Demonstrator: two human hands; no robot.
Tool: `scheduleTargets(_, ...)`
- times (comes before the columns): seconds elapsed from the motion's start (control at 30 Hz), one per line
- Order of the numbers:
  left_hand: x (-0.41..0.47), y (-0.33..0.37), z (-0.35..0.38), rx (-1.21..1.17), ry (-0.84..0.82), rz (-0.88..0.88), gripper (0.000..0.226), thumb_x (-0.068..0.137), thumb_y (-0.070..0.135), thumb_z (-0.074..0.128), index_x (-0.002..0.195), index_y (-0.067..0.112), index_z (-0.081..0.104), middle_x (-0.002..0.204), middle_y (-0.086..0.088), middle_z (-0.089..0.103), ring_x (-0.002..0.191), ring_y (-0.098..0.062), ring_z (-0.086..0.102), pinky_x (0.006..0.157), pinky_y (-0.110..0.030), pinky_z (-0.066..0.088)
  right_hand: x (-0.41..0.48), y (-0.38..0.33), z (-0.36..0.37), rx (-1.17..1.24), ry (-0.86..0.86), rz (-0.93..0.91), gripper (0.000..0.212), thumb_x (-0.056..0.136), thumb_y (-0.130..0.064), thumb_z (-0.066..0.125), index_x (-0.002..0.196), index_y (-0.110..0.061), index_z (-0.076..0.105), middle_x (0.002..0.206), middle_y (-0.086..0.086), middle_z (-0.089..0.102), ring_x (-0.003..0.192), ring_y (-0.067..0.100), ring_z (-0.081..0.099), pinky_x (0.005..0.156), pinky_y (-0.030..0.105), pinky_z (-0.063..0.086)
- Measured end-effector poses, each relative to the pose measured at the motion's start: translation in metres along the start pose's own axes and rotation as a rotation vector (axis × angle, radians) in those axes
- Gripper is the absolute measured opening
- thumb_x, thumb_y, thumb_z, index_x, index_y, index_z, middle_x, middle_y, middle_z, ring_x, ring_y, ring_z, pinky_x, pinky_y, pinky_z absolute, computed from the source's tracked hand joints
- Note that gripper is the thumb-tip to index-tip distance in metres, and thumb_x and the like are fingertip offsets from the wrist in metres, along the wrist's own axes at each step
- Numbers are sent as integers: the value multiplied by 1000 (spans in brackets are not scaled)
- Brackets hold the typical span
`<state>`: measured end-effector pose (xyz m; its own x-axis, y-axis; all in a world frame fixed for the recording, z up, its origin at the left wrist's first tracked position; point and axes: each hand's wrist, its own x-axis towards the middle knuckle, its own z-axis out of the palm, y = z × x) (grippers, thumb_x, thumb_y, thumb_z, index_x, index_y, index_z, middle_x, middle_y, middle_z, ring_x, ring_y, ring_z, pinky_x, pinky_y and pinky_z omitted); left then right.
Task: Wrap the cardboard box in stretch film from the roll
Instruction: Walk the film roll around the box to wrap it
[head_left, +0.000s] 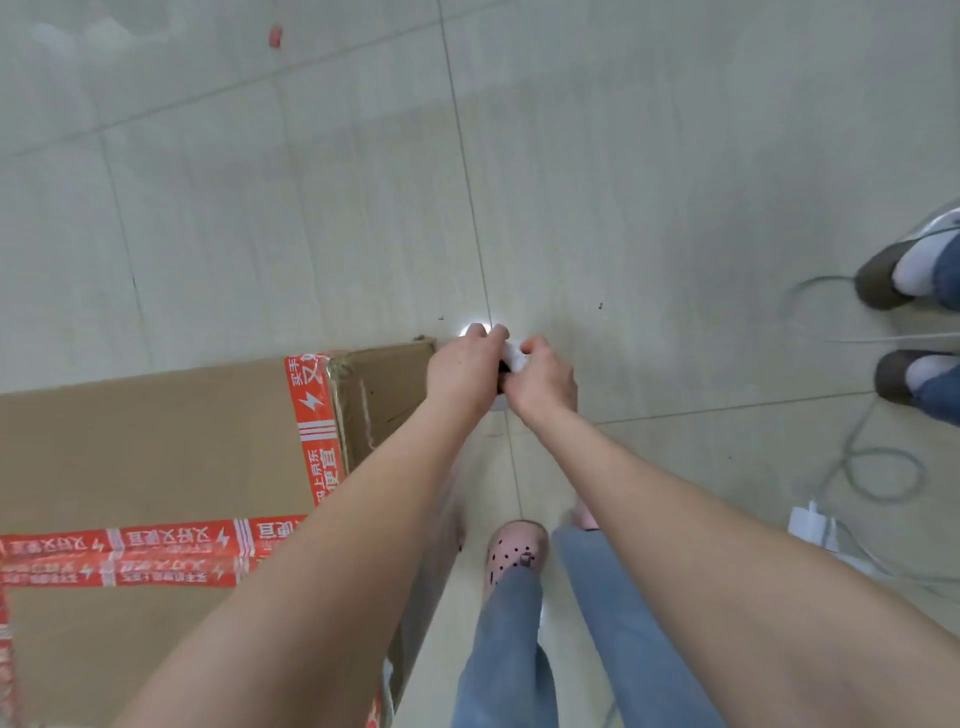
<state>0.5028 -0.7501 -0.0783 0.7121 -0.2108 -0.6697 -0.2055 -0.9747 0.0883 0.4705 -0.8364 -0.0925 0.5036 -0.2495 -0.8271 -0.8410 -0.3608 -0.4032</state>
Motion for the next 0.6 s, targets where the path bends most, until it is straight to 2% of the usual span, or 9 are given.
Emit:
scheduleTargets(0.1,10,2,-6,107,9,101,34,88,16,55,122,19,52,111,-5,54,97,-26,57,58,-32,33,5,-5,-2,-54,12,-32,29,89,-26,55,117,-20,53,110,7,63,95,29,58,69,29,40)
scheduleTargets(0.27,30,-2,-19,86,45,89,21,85,10,54,106,10,54,105,-9,54,87,-31,59,57,-34,30,14,-24,-13,-253,54,-141,22,89,-27,49,107,-19,59,96,9,66,74,26,47,62,29,35)
scheduleTargets(0.33,37,-8,-24,-13,59,24,20,85,11,52,105,8,53,105,-12,54,86,-34,59,59,-35,33,20,-38,-16,-358,77,-211,22,87,-22,48,105,-21,60,95,10,67,76,30,52,62,29,34)
scheduleTargets(0.47,45,-23,-31,-264,112,-145,20,84,13,50,102,5,54,101,-15,59,92,-36,58,65,-35,37,31,-66,-22,-540,111,-322,36,85,-11,48,117,-26,57,104,8,66,95,30,61,66,28,35)
scheduleTargets(0.6,52,-41,-44,-480,151,-352,25,81,23,56,98,4,56,98,-14,63,91,-34,59,64,-32,38,38,-94,-16,-538,143,-426,35,87,-6,46,116,-23,54,113,4,61,97,28,58,67,29,34)
